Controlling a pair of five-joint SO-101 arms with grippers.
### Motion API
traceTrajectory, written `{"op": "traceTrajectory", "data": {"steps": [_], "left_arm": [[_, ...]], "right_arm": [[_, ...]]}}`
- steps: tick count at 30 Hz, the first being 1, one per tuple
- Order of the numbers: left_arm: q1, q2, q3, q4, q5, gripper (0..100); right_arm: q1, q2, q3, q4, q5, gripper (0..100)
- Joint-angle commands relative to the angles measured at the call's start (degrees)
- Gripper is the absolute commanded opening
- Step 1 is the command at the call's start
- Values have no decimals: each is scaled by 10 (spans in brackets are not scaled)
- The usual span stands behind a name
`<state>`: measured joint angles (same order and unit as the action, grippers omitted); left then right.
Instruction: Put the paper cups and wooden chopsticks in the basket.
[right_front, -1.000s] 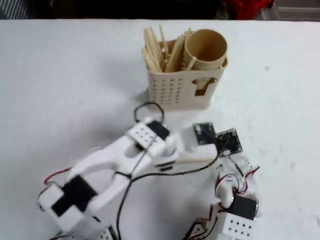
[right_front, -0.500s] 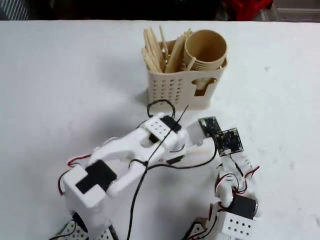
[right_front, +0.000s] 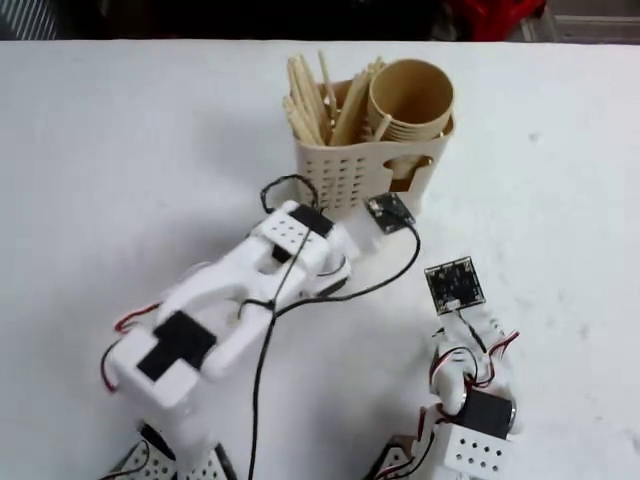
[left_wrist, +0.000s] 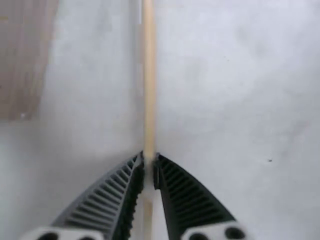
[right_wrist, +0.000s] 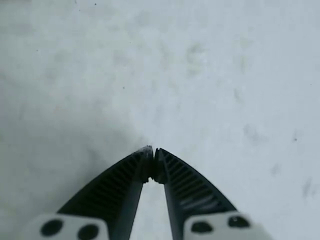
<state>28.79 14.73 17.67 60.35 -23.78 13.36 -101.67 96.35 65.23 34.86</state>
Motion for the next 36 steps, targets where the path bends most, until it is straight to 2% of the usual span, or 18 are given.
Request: {"op": "traceTrajectory", "data": {"steps": [1,10,14,17,21,25,28,33,36], "left_arm": [[-7,-109,33,1,4,22],[-3,-421,149,-15,6,22],[-7,-533,161,-72,6,22],[-8,-568,141,-141,7,22],[-8,-560,69,-234,8,23],[-9,-512,-17,-369,64,23],[-9,-444,-94,-435,73,24],[-9,-298,-225,-442,78,24],[-31,-233,-277,-440,127,24]], "right_arm": [[0,3,5,-6,-1,18],[0,3,5,-6,-1,18],[0,3,5,-6,-1,18],[0,3,5,-6,-1,18],[0,3,5,-6,-1,18],[0,3,5,-6,-1,18],[0,3,5,-6,-1,18],[0,3,5,-6,-1,18],[0,3,5,-6,-1,18]]}}
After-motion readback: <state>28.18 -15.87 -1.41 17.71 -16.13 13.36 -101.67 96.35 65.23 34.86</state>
